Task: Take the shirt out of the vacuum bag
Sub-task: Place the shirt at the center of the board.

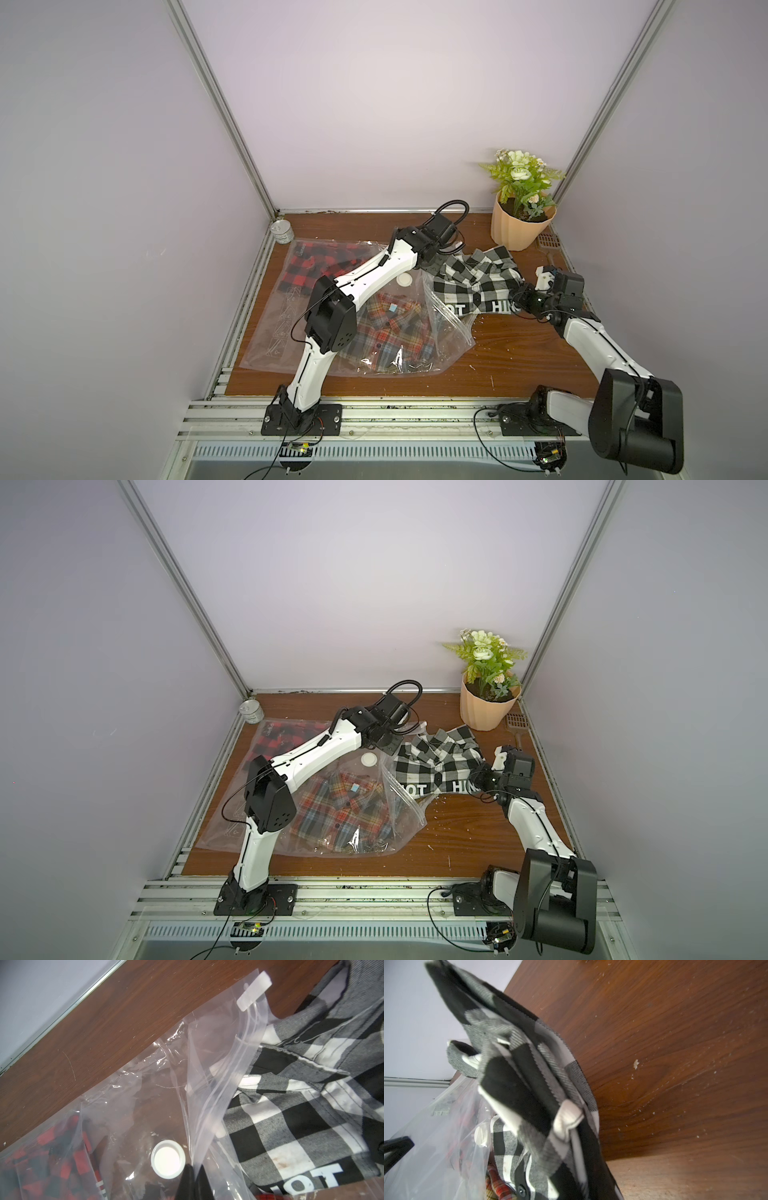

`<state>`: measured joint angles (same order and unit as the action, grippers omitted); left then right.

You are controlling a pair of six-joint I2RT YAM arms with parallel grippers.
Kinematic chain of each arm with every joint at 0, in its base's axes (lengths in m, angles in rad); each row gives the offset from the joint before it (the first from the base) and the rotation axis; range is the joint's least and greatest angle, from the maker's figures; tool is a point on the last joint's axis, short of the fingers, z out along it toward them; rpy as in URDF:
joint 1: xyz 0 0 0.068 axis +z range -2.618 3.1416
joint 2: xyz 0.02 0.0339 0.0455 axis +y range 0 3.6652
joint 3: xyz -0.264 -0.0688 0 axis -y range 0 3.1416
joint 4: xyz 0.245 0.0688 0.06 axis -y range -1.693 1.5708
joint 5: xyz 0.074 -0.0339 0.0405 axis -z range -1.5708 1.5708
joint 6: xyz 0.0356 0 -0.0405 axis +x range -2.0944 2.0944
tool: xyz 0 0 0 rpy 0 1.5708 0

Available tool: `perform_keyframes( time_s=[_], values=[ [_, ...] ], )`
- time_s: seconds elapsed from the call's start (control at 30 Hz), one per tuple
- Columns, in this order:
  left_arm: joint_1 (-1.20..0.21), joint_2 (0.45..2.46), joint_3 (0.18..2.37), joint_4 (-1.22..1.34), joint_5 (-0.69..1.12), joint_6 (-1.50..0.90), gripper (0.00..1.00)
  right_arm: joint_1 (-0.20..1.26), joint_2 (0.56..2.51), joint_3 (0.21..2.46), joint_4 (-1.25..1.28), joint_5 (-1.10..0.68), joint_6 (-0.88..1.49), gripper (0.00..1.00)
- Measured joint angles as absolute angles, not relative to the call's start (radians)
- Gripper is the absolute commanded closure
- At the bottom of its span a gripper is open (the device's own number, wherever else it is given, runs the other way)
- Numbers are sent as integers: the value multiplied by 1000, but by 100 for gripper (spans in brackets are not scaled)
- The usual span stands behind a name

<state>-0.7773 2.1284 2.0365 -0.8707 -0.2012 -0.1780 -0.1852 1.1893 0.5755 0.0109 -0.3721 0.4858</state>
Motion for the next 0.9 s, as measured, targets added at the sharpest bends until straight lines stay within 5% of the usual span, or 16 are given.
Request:
perform_keyframes(
  time_s=[0.9],
  values=[
    [-757,2117,1979,-862,-242,-162,99,-332,1304,597,10,-372,406,100]
  ],
)
